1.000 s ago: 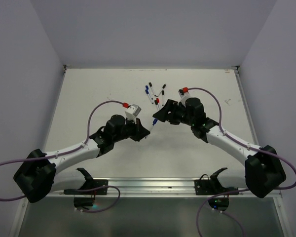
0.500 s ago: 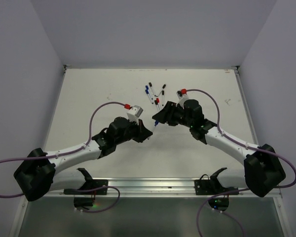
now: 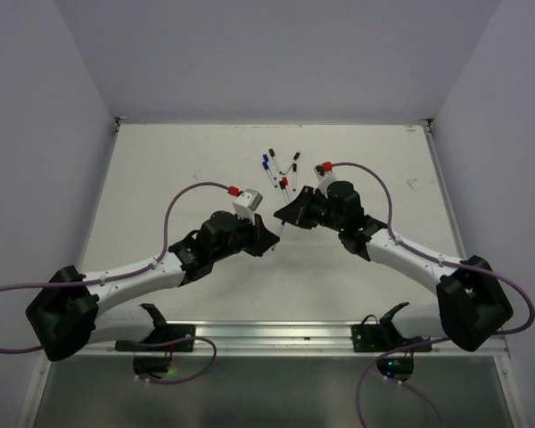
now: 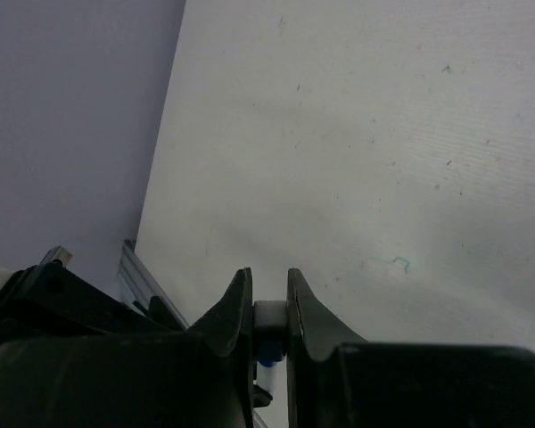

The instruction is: Open the pen caps

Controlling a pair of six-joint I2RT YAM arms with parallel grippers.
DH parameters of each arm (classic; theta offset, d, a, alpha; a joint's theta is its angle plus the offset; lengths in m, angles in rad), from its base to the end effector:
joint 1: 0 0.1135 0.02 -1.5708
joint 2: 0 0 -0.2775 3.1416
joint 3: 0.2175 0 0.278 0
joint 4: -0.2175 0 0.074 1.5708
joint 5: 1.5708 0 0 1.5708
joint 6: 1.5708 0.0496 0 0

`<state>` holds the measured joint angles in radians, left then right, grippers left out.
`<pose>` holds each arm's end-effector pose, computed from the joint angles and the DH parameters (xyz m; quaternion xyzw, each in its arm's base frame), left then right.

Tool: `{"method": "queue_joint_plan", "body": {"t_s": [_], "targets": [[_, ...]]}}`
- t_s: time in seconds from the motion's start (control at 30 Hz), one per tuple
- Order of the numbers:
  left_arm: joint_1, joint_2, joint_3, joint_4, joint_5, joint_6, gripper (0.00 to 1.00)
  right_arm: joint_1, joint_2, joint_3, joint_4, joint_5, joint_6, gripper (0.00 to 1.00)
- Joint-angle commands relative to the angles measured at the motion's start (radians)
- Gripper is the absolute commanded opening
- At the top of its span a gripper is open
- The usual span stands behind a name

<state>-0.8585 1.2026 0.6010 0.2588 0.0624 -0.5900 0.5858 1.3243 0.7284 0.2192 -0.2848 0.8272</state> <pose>0.1899 -0.2247 0.2267 0.1272 0.8072 -0.4006 0.4144 0.2620 0.1906 0.2352 0.0194 0.8223 0.4505 0.3471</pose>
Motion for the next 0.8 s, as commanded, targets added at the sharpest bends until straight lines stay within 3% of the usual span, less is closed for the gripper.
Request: {"method": "queue_joint_plan", "body": {"t_s": [0.0, 0.1, 0.2, 0.3, 0.57, 0.7, 0.77], "targets": [[-0.007, 0.0, 0.04, 0.03, -0.026, -0.002, 0.0, 0.009, 0.013, 0.002, 0.052, 0.003, -0.016, 0.0], [-0.008, 0.0, 0.046, 0.019, -0.021, 0.013, 0.03, 0.011, 0.01, 0.0, 0.049, -0.002, -0.017, 0.0], [-0.008, -0.001, 0.051, -0.001, -0.036, 0.022, 0.56, 0.012, -0.013, -0.009, 0.043, 0.007, -0.013, 0.0], [-0.008, 0.003, 0.048, 0.003, -0.038, 0.025, 0.69, 0.012, -0.031, -0.011, 0.043, -0.005, -0.002, 0.0], [-0.008, 0.037, 0.04, 0.04, -0.032, 0.013, 0.66, 0.012, -0.06, -0.026, 0.1, -0.033, 0.059, 0.0], [-0.008, 0.06, 0.046, 0.068, -0.004, 0.013, 0.55, 0.012, -0.068, -0.024, 0.111, -0.053, 0.079, 0.0], [-0.008, 0.066, 0.055, 0.085, 0.019, 0.013, 0.42, 0.012, -0.069, -0.024, 0.112, -0.057, 0.079, 0.0]]}}
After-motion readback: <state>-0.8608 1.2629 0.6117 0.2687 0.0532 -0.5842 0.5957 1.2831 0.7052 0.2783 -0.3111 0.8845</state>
